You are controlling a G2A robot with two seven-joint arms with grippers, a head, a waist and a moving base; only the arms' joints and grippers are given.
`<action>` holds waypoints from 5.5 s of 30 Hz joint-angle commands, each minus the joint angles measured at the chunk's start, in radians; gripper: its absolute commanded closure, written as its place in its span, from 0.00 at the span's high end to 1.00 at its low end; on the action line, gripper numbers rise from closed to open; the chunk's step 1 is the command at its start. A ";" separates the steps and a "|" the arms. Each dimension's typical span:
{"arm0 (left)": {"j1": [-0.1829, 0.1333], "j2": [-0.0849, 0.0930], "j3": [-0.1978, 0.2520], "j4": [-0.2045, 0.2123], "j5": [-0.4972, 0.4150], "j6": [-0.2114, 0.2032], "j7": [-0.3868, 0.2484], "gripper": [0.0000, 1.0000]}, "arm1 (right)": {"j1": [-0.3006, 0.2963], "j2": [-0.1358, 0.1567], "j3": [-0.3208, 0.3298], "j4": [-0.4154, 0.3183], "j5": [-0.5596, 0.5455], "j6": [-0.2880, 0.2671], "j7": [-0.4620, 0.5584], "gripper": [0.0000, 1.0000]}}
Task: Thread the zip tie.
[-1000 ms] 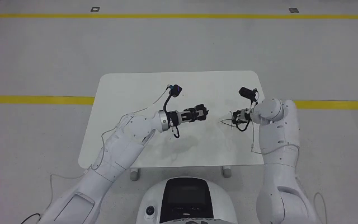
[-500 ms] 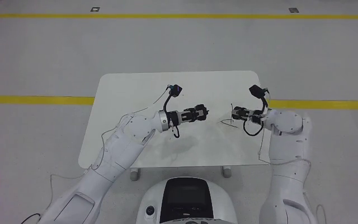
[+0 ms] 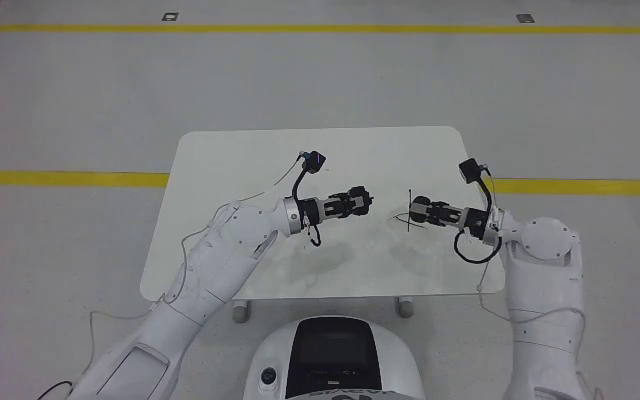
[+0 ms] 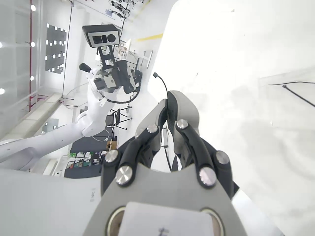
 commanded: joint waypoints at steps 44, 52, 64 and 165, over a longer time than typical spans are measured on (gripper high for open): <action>0.020 -0.022 0.067 -0.007 -0.146 0.051 0.027 0.00 | -0.211 0.003 -0.058 -0.256 0.245 0.000 -0.602 0.00; -0.004 -0.049 0.122 0.057 -0.233 0.045 0.075 0.00 | -0.247 0.011 -0.101 -0.287 0.172 0.000 -0.710 0.00; 0.010 -0.051 0.116 0.056 -0.289 0.042 0.097 0.00 | -0.249 0.016 -0.111 -0.283 0.163 0.000 -0.719 0.00; 0.036 -0.053 0.105 0.092 -0.429 0.154 0.112 0.00 | -0.261 0.150 -0.416 -0.233 -0.176 0.000 -1.159 0.00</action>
